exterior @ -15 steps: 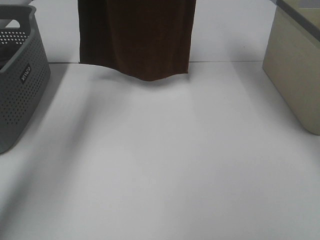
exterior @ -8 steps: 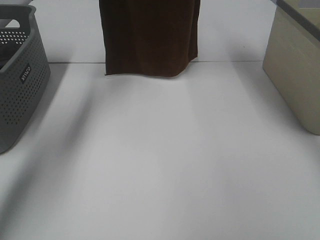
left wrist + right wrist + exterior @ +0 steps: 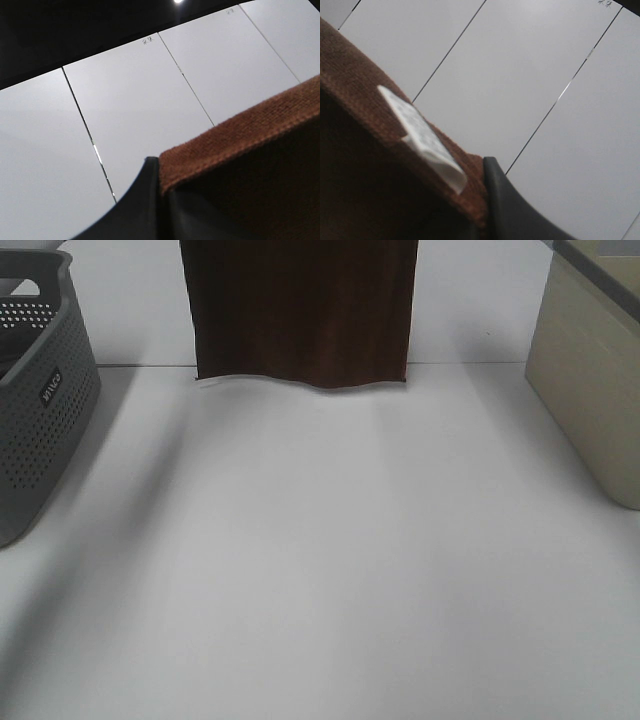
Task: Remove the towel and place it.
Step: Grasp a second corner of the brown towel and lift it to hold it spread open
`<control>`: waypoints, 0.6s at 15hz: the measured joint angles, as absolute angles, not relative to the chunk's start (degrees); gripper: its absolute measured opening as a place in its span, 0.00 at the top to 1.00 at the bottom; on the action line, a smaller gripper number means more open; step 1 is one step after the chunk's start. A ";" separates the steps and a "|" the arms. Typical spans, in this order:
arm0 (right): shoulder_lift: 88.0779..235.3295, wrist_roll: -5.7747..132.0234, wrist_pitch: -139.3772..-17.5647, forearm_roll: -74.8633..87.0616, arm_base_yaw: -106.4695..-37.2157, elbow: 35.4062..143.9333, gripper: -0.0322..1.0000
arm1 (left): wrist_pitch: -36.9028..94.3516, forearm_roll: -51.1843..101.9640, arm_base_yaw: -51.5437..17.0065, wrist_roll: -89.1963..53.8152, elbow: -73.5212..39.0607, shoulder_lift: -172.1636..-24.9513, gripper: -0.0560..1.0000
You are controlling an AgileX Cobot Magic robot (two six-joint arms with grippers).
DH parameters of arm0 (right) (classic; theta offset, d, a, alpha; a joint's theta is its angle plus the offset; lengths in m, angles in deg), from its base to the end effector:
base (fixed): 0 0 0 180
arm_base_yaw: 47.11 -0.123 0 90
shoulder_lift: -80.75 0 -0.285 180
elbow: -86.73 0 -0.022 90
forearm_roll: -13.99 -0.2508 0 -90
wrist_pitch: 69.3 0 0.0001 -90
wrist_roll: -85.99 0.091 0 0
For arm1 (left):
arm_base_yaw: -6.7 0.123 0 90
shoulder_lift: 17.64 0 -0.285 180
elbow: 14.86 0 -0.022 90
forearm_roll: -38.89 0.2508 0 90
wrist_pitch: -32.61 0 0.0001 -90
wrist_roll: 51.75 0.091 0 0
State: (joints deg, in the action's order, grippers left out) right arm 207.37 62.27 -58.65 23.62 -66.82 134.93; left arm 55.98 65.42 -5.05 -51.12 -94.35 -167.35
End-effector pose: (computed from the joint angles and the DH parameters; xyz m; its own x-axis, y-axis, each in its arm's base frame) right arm 0.4656 0.1698 0.4577 0.4955 -0.4037 -0.7691 -0.1110 0.8488 -0.5169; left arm 0.5278 -0.1262 0.4309 0.7214 0.2788 -0.6339 0.0263 0.9037 0.4273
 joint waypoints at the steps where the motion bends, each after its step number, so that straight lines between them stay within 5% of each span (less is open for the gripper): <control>1: 207.37 62.27 -59.11 23.62 -66.82 134.93 0.96 | 55.93 65.42 -5.05 -51.23 -94.35 -167.75 0.95; 9: 207.43 62.27 -67.01 23.62 -66.82 134.93 0.96 | 51.74 70.34 -5.05 -63.15 -94.35 -167.98 0.95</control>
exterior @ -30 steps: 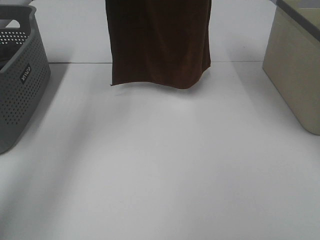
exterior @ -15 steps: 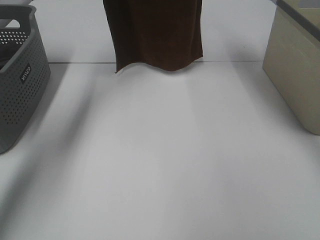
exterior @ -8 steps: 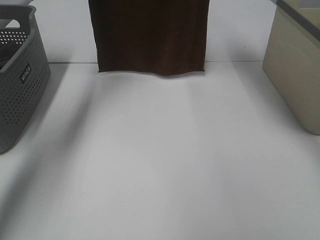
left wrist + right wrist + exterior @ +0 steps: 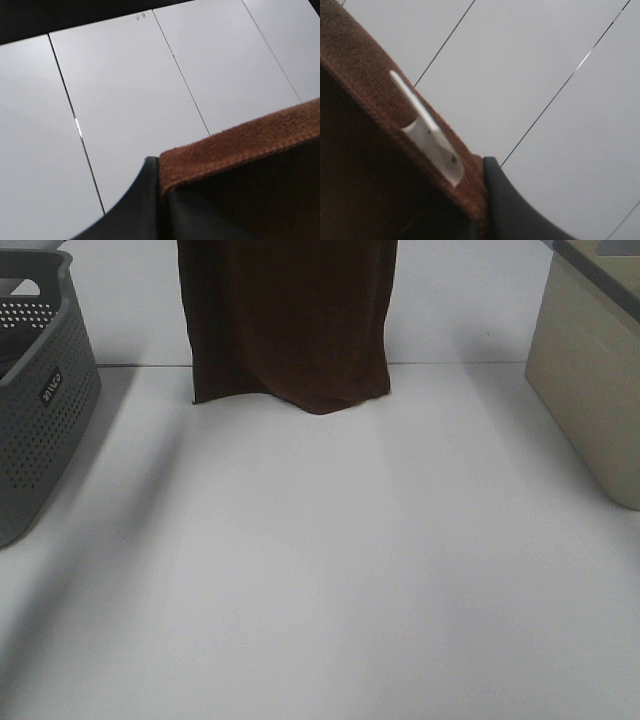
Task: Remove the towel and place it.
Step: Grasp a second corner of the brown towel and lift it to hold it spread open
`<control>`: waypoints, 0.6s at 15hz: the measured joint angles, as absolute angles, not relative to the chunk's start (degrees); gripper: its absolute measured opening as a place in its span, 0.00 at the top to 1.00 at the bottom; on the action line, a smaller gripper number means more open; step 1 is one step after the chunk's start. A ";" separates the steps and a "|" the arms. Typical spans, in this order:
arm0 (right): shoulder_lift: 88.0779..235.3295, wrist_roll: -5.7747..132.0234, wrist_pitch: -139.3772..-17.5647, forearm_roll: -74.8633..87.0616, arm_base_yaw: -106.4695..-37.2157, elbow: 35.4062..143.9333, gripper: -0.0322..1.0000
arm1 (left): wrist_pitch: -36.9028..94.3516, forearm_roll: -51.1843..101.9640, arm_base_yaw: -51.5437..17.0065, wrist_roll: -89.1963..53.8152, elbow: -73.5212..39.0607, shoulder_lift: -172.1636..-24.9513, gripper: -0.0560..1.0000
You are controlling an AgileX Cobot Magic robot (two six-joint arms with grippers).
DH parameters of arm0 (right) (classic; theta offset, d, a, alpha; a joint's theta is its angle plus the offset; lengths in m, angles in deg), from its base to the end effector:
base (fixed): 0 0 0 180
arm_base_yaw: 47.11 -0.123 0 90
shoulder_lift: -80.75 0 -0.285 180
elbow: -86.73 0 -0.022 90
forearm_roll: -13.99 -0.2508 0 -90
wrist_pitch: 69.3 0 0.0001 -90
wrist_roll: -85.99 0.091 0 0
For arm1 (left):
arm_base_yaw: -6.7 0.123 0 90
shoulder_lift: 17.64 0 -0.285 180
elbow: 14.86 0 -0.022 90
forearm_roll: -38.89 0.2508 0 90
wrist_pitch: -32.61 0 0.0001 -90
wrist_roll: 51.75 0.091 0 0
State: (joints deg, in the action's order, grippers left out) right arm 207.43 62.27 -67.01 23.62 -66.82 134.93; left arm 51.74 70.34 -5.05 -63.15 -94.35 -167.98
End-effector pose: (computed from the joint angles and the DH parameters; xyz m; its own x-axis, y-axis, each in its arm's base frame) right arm 0.4705 0.1692 0.4448 0.3760 -0.4491 -0.8105 -0.1636 0.8288 -0.5352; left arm 0.5356 -0.1272 0.4193 0.6480 0.1865 -0.7384 0.1369 0.9252 0.3539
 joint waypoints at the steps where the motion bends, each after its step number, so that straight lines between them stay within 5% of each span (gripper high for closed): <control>1: 207.43 62.27 -67.99 23.62 -66.82 134.93 0.96 | 50.48 72.18 -5.05 -66.07 -94.35 -167.98 0.95; 9: 201.93 63.41 -91.13 16.40 -66.59 134.93 0.96 | 35.87 104.78 -10.90 -113.57 -89.13 -167.29 0.95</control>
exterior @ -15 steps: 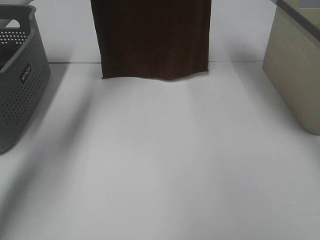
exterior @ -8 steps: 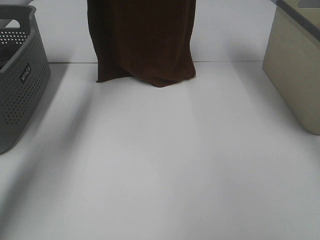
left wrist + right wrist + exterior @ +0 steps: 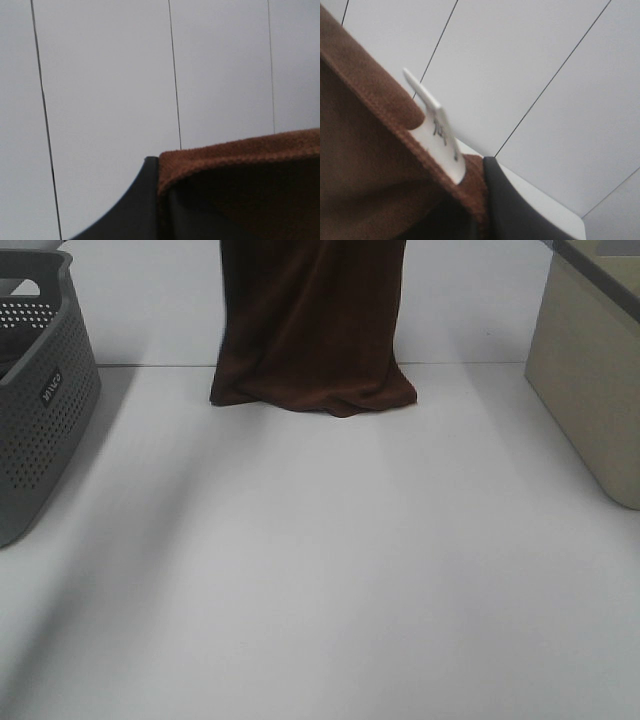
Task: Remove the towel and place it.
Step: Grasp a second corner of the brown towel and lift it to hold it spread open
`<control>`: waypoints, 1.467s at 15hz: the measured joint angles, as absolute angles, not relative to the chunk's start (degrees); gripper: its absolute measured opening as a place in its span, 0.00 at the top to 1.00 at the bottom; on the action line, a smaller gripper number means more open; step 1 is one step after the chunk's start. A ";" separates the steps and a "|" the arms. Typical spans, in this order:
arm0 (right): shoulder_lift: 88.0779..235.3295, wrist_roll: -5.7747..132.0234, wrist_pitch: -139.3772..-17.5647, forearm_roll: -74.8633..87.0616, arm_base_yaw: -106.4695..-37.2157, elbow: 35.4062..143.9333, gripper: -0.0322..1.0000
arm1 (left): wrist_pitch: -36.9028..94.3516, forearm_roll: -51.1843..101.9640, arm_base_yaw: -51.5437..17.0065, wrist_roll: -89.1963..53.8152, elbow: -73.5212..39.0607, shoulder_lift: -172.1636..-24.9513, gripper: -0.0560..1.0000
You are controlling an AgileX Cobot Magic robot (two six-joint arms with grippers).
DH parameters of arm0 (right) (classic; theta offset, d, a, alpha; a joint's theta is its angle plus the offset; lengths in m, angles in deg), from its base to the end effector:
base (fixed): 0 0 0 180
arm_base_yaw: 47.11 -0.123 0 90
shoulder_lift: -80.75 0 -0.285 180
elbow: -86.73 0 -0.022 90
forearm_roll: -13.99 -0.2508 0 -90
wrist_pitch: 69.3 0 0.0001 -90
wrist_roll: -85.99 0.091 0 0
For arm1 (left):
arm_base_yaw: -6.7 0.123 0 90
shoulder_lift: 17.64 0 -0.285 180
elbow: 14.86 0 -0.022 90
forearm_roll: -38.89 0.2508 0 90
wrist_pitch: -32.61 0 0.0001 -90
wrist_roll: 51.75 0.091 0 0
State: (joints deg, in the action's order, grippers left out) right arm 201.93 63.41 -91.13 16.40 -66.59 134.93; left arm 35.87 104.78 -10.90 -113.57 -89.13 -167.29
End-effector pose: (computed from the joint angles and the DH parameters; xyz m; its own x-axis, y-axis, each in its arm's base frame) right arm 0.4451 0.1559 0.4536 0.0623 -0.4231 -0.9039 -0.3224 0.8486 -0.4194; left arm 0.5424 -0.1769 0.3765 0.2859 -0.0170 -0.9581 0.3302 0.9403 0.0819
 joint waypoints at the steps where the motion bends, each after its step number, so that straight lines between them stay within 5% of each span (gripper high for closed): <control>1: 201.30 63.53 -93.31 15.88 -66.59 134.93 0.96 | 34.67 104.84 -12.10 -114.77 -85.81 -166.84 0.95; 5: 201.07 63.64 -99.56 13.99 -66.59 134.93 0.96 | 26.08 96.70 -14.50 -111.80 -75.38 -163.80 0.95; 12: 201.18 63.81 -104.14 11.93 -66.59 134.93 0.96 | -5.32 41.35 -12.79 -59.66 -73.55 -156.98 0.95; 22: 194.02 70.34 -127.57 3.85 -66.88 134.93 0.96 | -35.92 39.58 -11.98 -47.22 -73.61 -142.66 0.95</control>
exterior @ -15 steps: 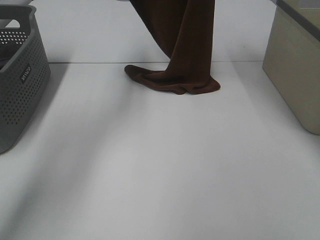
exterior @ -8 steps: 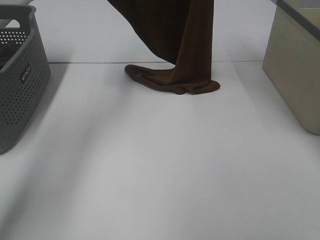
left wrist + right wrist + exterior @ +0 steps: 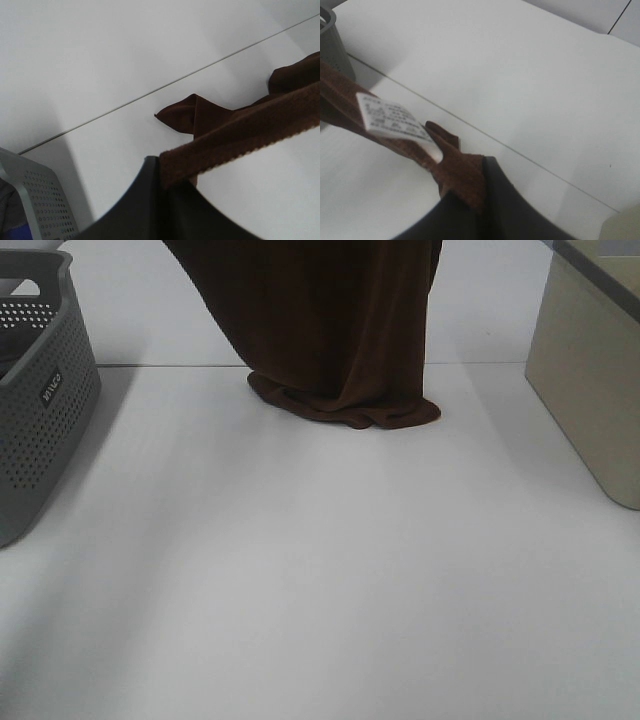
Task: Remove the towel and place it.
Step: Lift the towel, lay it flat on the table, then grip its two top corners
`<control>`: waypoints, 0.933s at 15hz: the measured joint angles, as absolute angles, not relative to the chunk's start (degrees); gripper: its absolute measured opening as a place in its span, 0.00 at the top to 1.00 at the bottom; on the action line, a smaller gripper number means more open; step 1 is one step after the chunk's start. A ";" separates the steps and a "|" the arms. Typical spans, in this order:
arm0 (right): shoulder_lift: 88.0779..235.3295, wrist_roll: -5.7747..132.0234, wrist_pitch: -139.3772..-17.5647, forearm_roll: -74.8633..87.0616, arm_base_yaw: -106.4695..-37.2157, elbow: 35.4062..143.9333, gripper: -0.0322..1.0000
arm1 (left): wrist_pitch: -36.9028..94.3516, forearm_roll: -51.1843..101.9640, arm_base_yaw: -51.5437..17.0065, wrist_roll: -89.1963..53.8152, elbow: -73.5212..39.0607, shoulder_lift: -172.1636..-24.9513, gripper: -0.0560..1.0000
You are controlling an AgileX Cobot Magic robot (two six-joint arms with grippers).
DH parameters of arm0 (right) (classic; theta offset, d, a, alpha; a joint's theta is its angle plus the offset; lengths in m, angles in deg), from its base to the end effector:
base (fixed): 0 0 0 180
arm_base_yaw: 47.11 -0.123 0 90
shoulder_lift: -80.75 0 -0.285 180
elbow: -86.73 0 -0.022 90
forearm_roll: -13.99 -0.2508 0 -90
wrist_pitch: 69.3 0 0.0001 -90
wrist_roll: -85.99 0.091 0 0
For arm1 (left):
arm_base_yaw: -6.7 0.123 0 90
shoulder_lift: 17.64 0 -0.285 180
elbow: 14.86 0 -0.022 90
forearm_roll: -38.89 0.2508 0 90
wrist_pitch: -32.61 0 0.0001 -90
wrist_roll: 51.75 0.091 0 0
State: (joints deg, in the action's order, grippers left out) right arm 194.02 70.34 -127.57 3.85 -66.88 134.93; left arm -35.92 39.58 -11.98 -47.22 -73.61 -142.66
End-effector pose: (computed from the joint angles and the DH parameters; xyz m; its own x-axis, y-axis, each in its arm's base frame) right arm 0.3777 0.1502 0.4615 -0.4227 -0.3394 -0.8403 -0.5367 0.8409 -0.0696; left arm 0.4255 -0.1428 0.4133 -0.6391 0.3041 -0.7065 0.3673 0.9277 0.0670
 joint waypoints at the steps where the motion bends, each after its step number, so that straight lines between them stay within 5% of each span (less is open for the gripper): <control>1: 193.50 70.46 -129.75 3.28 -66.88 134.93 0.96 | -36.43 38.89 -11.98 -47.05 -73.61 -141.68 0.95; 5: 188.52 71.66 -136.91 -0.62 -66.88 134.99 0.96 | -36.61 37.91 -11.98 -47.22 -69.71 -132.69 0.95; 14: 174.02 76.25 -139.61 -10.41 -67.45 117.22 0.96 | -35.12 34.88 -12.44 -53.18 -31.67 -102.15 0.95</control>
